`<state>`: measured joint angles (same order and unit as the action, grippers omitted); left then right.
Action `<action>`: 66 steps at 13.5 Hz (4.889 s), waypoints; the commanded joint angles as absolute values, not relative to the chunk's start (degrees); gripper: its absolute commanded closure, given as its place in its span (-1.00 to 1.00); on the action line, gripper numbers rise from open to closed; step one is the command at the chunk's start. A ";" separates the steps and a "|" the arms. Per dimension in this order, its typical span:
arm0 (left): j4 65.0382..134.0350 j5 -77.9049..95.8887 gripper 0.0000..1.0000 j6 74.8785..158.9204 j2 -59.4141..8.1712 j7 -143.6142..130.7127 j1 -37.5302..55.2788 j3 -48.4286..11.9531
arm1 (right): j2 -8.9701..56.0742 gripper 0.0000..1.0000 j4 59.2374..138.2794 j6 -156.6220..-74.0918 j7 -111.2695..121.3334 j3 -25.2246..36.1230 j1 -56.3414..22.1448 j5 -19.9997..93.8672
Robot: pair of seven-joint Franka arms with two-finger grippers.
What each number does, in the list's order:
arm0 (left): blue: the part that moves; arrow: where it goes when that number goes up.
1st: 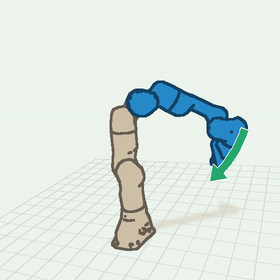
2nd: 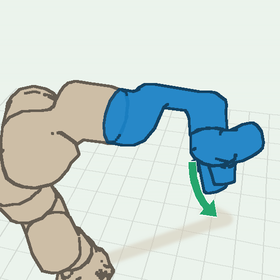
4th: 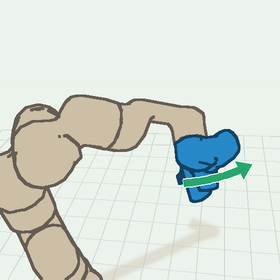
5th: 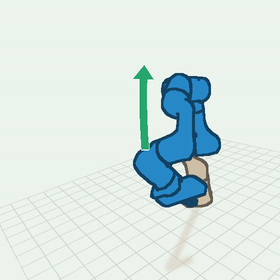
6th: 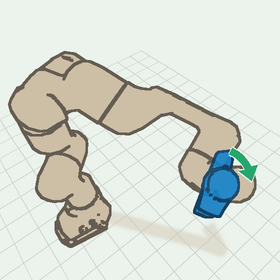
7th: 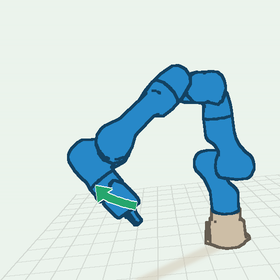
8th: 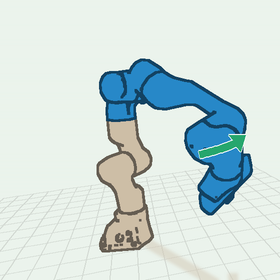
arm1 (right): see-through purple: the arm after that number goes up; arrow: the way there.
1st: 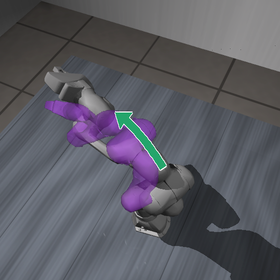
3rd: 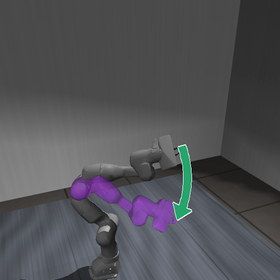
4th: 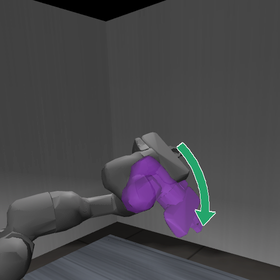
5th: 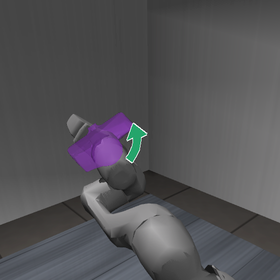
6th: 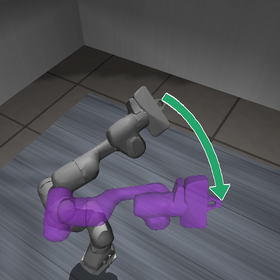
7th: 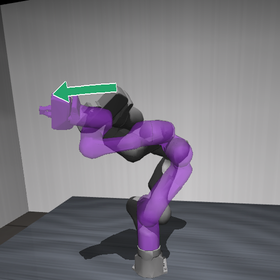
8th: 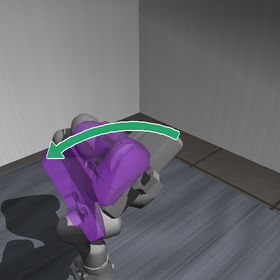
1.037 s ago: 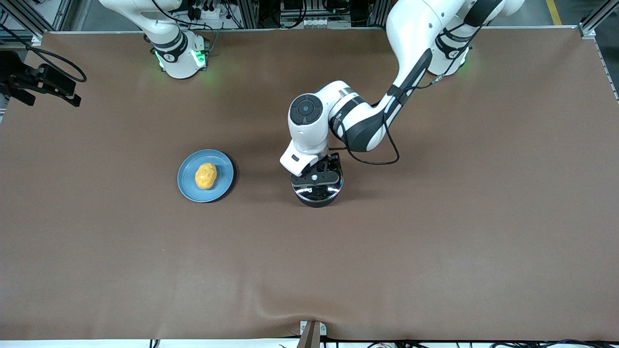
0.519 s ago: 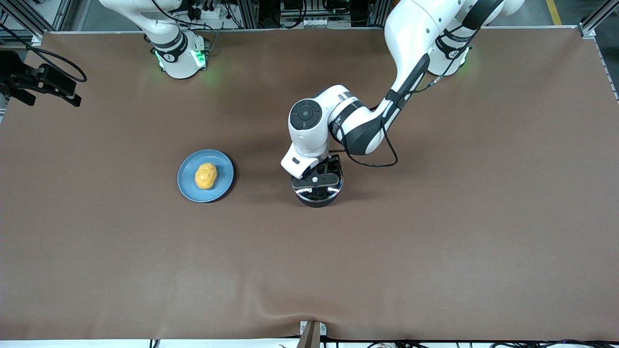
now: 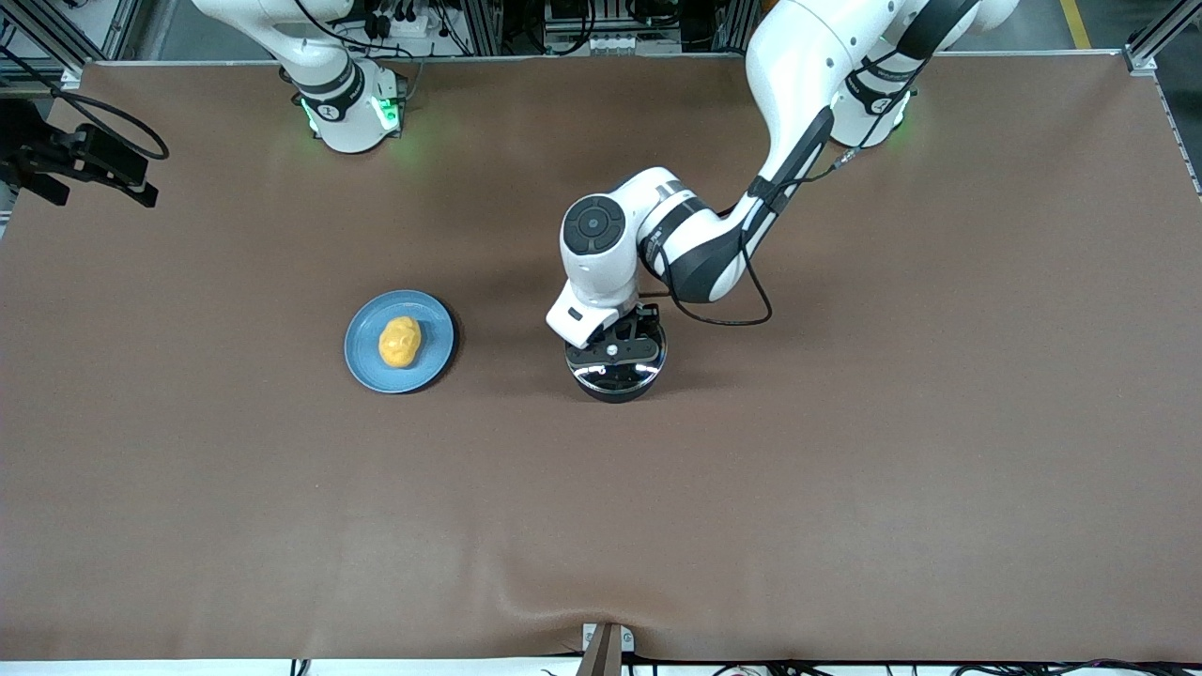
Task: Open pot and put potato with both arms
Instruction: 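Lift the glass lid off the saucepan with the left gripper, then move the lid aside with the left gripper while the right gripper reaches the potato, then lower the lid onto the table while the right gripper grasps the potato, then carry the potato over the saucepan with the right gripper and release it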
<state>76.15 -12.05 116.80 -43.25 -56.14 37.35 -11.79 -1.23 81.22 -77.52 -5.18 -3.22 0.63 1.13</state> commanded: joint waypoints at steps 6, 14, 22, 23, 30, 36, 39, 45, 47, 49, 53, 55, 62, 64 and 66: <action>75.93 -8.01 1.00 107.06 -32.81 -60.73 35.61 -12.13 | -1.93 -1.00 81.39 -77.34 -4.92 -3.78 1.49 2.02; 86.64 -9.23 1.00 104.49 -24.27 -54.17 20.06 -12.22 | 6.67 -1.00 81.74 -77.08 -4.75 -3.78 0.88 1.23; 108.60 -9.23 1.00 126.25 -19.16 -31.74 0.81 -12.30 | 5.45 -1.00 102.27 -92.60 -5.80 -3.96 -1.75 8.87; 111.76 -9.23 1.00 130.65 -19.16 -31.03 -0.25 -12.22 | 5.71 -1.00 104.13 -95.25 -6.84 -3.96 -2.98 8.88; 122.25 -12.83 1.00 145.63 -22.14 -29.53 -4.83 -11.95 | 6.68 -1.00 124.43 -123.71 -16.00 -3.96 -10.28 8.88; 121.12 -17.49 1.00 145.90 -24.78 -29.62 -7.82 -11.87 | 15.72 -1.00 126.74 -137.71 -15.82 -3.87 -12.92 8.44; 119.27 -17.40 -1.00 145.64 -24.96 -30.14 -7.73 -11.95 | 17.93 -1.00 126.74 -140.09 -15.03 -3.78 -12.92 7.39; 109.63 -17.32 -1.00 134.07 -21.10 -29.88 -7.20 -14.31 | 21.61 -1.00 127.00 -143.70 -15.03 -3.69 -12.57 5.28; 101.73 -16.70 -1.00 123.28 -21.18 -29.88 -7.12 -16.43 | 21.71 -0.62 127.00 -143.70 -15.03 -3.69 -12.48 4.40; 95.91 -16.52 -1.00 115.17 -21.10 -29.80 -7.64 -18.45 | 21.71 -0.08 127.00 -143.44 -14.68 -3.69 -12.48 3.35; 88.70 -10.74 -1.00 104.44 -18.55 -29.80 -7.73 -19.51 | 19.17 1.00 119.14 -130.42 -14.23 -4.04 -13.18 3.60; 84.74 -10.28 -1.00 99.87 -18.46 -29.79 -7.30 -20.21 | 19.68 1.00 106.50 -115.03 -15.72 -4.04 -15.81 4.04; 84.20 -5.73 -1.00 92.03 -9.33 -19.53 -8.78 -20.92 | 27.22 1.00 82.38 -109.59 -28.17 -3.96 -28.62 14.94; 84.20 -4.66 -1.00 89.92 -7.48 -15.75 -10.02 -21.01 | 36.95 1.00 70.64 -110.65 -37.65 -3.43 -34.60 13.20; 84.11 -4.66 -1.00 89.30 -6.24 -12.32 -10.11 -20.74 | 41.56 1.00 66.63 -111.79 -40.34 -3.52 -37.77 9.16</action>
